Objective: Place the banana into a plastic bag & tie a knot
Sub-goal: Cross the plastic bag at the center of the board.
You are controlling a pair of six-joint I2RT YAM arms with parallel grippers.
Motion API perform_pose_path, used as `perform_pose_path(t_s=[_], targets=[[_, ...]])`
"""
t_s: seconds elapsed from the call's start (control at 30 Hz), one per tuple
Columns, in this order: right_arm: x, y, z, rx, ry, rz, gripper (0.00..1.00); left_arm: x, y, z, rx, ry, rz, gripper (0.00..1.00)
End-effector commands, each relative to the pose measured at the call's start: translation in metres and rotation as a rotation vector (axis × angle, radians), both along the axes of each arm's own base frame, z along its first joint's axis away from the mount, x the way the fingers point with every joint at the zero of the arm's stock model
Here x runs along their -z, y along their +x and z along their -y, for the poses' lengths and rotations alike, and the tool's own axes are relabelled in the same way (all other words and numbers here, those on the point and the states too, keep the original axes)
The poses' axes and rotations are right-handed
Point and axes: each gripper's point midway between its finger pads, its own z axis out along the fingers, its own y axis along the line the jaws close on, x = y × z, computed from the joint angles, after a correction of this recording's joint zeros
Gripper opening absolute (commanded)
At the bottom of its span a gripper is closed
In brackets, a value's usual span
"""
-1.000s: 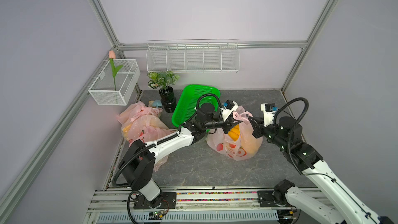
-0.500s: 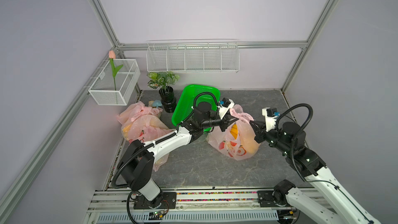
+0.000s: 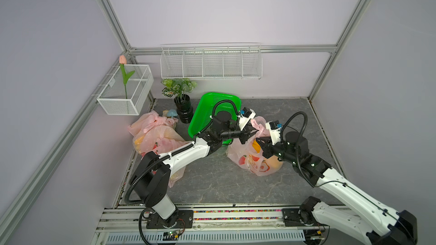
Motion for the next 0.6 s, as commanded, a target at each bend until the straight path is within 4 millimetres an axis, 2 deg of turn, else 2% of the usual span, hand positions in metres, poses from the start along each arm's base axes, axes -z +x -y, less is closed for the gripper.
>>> perform_pose_path(t_s=[0.0,0.1,0.3,0.57], targets=[[0.030,0.006,0.009,0.070,-0.080,-0.042,0.07,-0.030,-0.002,0.001,0.019,-0.082,0.041,0.09],[0.031,0.019,0.022,0.145,-0.104,-0.009,0.07,-0.029,-0.008,0.000,0.045,-0.081,0.035,0.09],[0.020,0.027,0.021,0.152,-0.066,0.040,0.07,-0.013,-0.018,-0.002,0.095,-0.028,0.016,0.11],[0.017,0.026,0.018,0.132,-0.050,0.064,0.07,0.004,-0.024,-0.009,0.102,0.052,0.025,0.31]])
